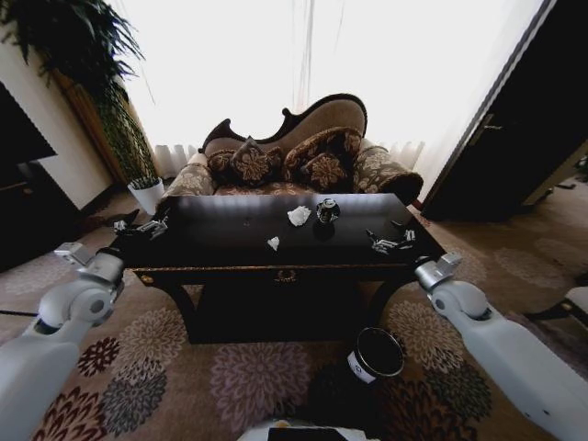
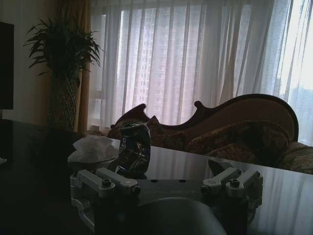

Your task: Move to the front of the table and place the trash on the table into the trash bin.

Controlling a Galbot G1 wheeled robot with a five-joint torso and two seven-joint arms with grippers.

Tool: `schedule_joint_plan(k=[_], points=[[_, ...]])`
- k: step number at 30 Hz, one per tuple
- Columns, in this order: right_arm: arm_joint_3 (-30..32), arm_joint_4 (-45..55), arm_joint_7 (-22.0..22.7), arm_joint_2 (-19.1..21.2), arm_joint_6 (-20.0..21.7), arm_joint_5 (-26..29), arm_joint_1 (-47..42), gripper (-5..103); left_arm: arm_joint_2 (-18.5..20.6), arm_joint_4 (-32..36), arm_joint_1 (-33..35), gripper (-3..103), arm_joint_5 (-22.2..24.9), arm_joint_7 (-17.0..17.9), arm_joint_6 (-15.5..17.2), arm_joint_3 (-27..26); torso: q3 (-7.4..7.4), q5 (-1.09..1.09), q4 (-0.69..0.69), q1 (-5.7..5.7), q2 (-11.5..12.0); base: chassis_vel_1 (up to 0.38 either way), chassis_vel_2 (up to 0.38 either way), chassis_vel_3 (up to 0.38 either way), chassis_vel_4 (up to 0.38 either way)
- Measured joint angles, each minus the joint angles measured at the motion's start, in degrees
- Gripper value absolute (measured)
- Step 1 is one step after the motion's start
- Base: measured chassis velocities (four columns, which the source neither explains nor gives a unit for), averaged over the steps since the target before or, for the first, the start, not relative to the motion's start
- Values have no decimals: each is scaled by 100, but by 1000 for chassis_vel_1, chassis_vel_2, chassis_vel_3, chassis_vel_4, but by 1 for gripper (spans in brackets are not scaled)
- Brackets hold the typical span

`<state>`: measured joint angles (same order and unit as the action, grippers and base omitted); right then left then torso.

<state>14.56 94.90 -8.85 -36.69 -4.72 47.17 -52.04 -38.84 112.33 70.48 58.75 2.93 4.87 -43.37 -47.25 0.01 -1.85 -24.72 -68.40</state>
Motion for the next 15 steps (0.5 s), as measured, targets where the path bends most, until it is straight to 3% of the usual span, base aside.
schedule_joint_plan(k=[15], points=[[-2069, -1511, -212, -274, -170, 10, 2124, 100, 0, 0, 0, 100, 0, 0, 0, 0, 0, -1, 0, 0, -1, 0, 0, 0, 0]])
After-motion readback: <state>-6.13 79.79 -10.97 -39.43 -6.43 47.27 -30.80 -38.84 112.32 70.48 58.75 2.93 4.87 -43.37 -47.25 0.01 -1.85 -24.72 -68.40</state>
